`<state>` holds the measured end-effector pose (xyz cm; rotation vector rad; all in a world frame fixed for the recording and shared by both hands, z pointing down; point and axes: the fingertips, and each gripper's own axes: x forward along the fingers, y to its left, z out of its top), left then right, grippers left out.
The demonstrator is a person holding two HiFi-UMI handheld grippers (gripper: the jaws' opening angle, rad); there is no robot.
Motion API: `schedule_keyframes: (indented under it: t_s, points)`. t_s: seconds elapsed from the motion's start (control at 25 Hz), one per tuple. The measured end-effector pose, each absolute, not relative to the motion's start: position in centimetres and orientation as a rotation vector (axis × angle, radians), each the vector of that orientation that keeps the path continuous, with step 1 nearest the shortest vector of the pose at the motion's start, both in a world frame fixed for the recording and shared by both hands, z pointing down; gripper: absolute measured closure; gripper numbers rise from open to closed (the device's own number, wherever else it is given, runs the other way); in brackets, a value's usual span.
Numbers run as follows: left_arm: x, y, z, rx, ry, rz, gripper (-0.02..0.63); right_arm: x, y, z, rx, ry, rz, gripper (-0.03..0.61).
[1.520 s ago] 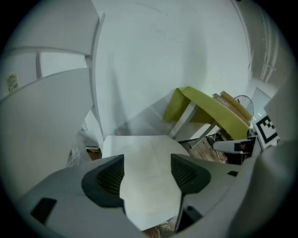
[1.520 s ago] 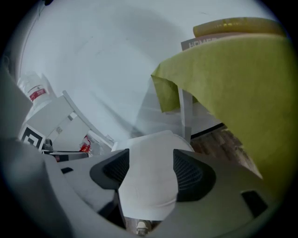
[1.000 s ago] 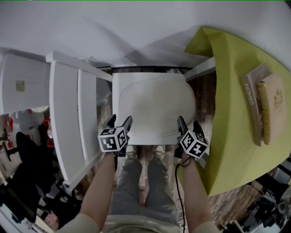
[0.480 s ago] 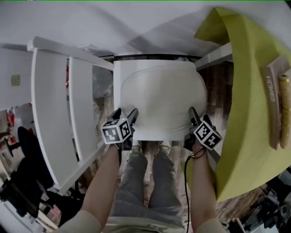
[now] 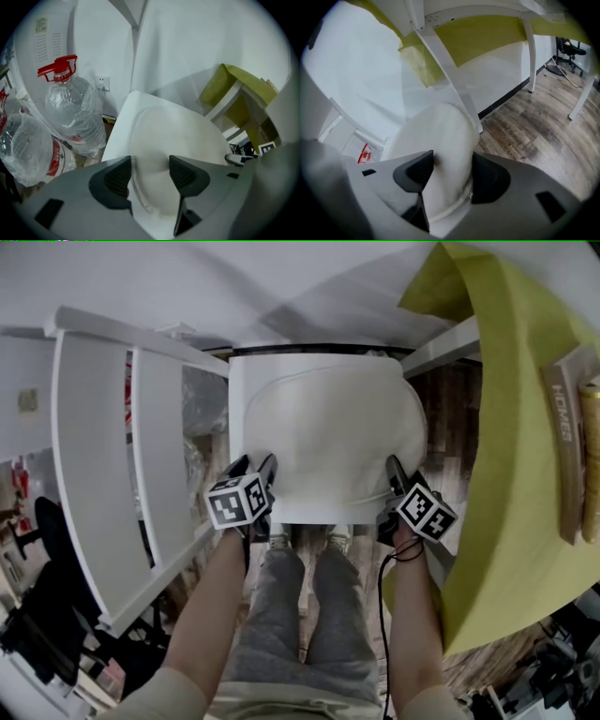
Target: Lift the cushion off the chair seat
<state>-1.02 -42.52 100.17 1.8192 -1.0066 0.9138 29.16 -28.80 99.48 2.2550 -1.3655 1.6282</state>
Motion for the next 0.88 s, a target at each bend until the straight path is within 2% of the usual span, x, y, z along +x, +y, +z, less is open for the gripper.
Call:
schedule_keyframes:
  t_s: [0.16, 0.24, 0.4, 0.88]
  points:
    - [-1.1, -42.8, 99.6, 1.785, -0.990, 0.820, 0.448, 28.5, -29.2, 98.2, 2.234, -1.388, 1.496, 0.455]
    - [-1.0, -42.8, 99.2, 1.798, -0.987, 0.823, 0.482, 28.2, -29.2, 97.5, 2.222, -1.382, 1.452, 0.488]
    - [-0.9, -43.1, 97.1, 1.825, -0.968, 0.804, 0.532, 27.6, -29.5, 95.5, 2.199, -1.382, 1.378, 0.503]
    - [-2.5, -44.1, 86.4, 1.932, -0.976, 0.824, 0.535, 24.8, -29.9, 84.1, 2.239, -1.363, 1.256, 0.506]
